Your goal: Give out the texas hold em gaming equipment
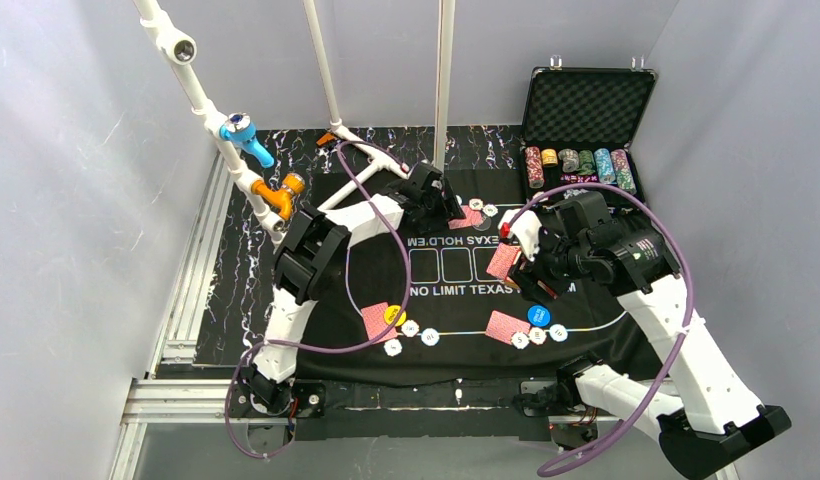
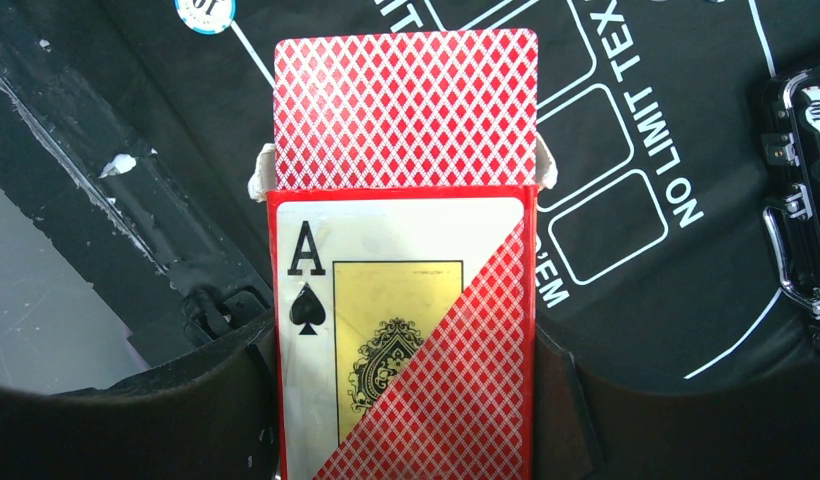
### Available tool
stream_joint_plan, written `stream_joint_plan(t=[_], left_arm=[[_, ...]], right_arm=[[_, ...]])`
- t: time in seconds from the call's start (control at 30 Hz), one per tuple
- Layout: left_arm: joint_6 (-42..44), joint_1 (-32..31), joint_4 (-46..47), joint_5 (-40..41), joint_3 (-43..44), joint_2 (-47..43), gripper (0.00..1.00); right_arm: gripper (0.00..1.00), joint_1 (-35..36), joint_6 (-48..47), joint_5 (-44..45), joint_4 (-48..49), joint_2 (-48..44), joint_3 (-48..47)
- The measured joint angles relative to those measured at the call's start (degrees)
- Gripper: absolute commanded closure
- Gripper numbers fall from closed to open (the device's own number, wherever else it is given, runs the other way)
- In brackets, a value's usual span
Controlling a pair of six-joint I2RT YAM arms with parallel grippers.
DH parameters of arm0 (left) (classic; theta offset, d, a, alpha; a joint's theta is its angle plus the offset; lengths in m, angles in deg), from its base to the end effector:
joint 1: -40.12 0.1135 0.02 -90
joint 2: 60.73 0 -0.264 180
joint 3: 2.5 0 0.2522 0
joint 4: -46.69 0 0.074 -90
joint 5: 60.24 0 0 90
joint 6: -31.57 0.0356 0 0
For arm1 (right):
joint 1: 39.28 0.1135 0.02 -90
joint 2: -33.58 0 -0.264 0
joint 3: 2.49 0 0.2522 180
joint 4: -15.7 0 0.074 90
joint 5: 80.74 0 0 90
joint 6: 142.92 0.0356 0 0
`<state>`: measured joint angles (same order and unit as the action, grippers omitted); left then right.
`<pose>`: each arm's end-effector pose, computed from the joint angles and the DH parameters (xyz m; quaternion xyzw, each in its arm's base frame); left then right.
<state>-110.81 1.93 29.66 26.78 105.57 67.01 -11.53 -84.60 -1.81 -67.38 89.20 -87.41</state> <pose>0.3973 -0.3149 0.1719 -0.0988 0.8881 -0.3350 0.2990 0.1342 0.0783 0.3669 -0.4950 0.8068 0.0810 0.3124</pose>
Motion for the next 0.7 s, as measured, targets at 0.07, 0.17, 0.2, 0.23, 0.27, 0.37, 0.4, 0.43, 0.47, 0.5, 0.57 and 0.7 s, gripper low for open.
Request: stream_joint_plan(t=[0.07, 0.17, 0.2, 0.23, 0.27, 0.37, 0.4, 0.43, 0.47, 0.5, 0.57, 0.7], left_arm=[[0.72, 0.15, -0.48, -0.02, -2.10, -1.81, 0.24], [2.10, 0.72, -1.95, -0.20, -6.45, -5.55, 0.18], [2.69, 1.07, -2.43, -0.33, -7.67, -6.78, 0.16], [3.74, 1.60, -3.04, -0.63, -9.29, -8.26, 0.12], [5.14, 2.21, -3.69, -0.96, -10.71, -9.84, 0.08], [10.86, 3.72, -6.82, -4.09, -13.05, -14.40, 0.02], [13.33, 4.22, -8.33, -5.79, -13.11, -16.13, 0.02], [15.87, 4.55, -9.64, -8.07, -13.11, -17.92, 0.02], [18.10, 4.74, -10.88, -10.80, -13.09, -19.71, 0.02], [19.89, 4.85, -12.09, -13.44, -13.09, -21.29, 0.02], [23.69, 5.20, -14.88, -21.73, -13.09, -25.31, 0.02], [27.34, 5.57, -18.23, -37.00, -13.09, -32.04, 0.02]], right_arm=[[0.99, 0.02, 0.00, -0.02, -0.02, -0.24, 0.00], [0.99, 0.02, -0.02, -0.26, 0.00, -0.72, 0.00], [0.99, 0.02, -0.02, -0.37, 0.00, -0.85, 0.00], [0.99, 0.02, -0.02, -0.57, 0.02, -1.05, 0.00], [0.99, 0.02, -0.04, -0.72, 0.04, -1.20, 0.02], [0.99, 0.02, -0.09, -1.33, 0.33, -1.70, 0.02], [0.99, 0.02, -0.11, -1.53, 0.48, -1.81, 0.07], [0.99, 0.00, -0.17, -1.86, 0.81, -1.97, 0.20], [0.99, 0.02, -0.22, -2.23, 1.22, -2.10, 0.48], [0.99, 0.00, -0.28, -2.67, 1.77, -2.23, 0.92], [0.99, 0.02, -0.42, -3.50, 2.84, -2.32, 1.92], [0.99, 0.00, -0.74, -5.31, 5.01, -1.92, 3.69]])
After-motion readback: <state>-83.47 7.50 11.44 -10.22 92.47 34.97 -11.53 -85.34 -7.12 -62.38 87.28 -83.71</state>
